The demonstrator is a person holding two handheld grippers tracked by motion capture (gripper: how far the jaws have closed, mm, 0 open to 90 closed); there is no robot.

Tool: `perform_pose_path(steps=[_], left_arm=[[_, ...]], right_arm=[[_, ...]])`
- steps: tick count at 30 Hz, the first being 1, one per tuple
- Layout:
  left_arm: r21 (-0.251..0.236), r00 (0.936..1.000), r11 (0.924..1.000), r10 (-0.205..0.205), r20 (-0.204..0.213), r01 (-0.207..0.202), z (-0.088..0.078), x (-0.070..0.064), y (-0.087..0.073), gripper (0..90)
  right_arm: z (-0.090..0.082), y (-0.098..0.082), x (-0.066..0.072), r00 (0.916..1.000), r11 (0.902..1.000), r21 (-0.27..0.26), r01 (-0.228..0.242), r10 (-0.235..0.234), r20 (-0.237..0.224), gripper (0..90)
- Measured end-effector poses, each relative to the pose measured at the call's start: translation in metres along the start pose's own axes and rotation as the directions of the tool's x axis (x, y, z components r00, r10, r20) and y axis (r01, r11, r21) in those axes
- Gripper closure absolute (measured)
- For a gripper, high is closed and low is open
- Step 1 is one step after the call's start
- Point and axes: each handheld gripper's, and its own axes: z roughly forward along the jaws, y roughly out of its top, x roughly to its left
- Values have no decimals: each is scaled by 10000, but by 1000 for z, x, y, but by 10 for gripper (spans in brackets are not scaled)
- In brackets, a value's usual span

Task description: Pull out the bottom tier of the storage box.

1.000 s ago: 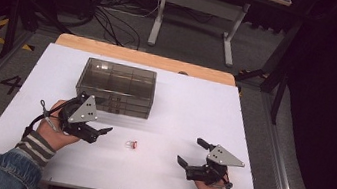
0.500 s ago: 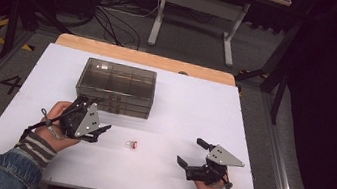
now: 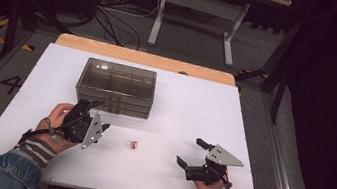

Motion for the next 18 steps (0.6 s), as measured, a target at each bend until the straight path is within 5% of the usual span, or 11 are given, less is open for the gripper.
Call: perform_pose_path(steps=[11, 18], left_arm=[[139, 9999, 9999, 11, -125, -9, 1, -4, 1, 301], [554, 9973, 9976, 455, -569, -423, 4, -10, 1, 338]], right_arm=[[0, 0, 0, 10000, 10000, 31, 9, -9, 9, 46], [0, 0, 0, 10000, 10000, 46, 33, -33, -34, 47]])
